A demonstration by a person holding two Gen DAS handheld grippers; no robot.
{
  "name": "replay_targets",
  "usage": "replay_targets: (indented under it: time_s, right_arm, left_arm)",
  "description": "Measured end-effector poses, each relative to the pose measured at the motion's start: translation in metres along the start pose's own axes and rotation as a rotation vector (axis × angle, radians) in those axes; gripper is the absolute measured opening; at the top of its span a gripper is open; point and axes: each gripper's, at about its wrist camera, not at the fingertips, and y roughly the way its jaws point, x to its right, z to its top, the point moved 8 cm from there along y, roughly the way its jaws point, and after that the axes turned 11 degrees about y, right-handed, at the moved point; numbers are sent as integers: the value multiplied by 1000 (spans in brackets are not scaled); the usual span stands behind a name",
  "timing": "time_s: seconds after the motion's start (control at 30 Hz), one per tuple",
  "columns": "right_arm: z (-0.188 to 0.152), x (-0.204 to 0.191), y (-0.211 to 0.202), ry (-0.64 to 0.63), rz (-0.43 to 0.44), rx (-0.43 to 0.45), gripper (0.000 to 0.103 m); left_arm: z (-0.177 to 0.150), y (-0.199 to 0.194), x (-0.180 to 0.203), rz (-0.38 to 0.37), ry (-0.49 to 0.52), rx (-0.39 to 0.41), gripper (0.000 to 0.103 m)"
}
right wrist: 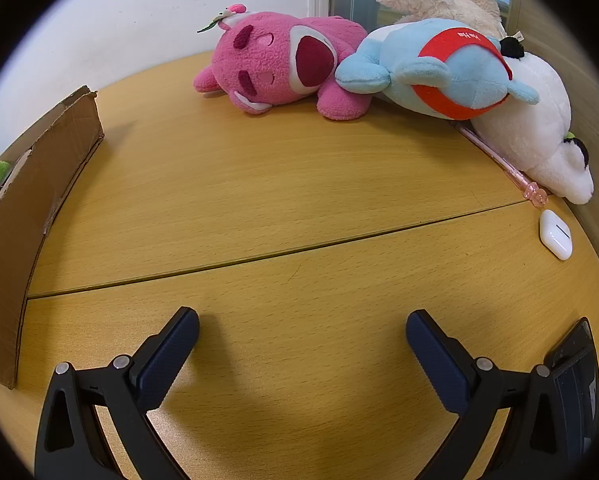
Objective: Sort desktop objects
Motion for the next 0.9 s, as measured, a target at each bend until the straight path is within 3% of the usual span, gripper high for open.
replay_targets:
  time_s: [0.9]
  right_arm:
    - [0, 1, 2, -7, 6, 2, 103]
  left_arm:
    - [2, 5, 8, 8, -11, 1, 103]
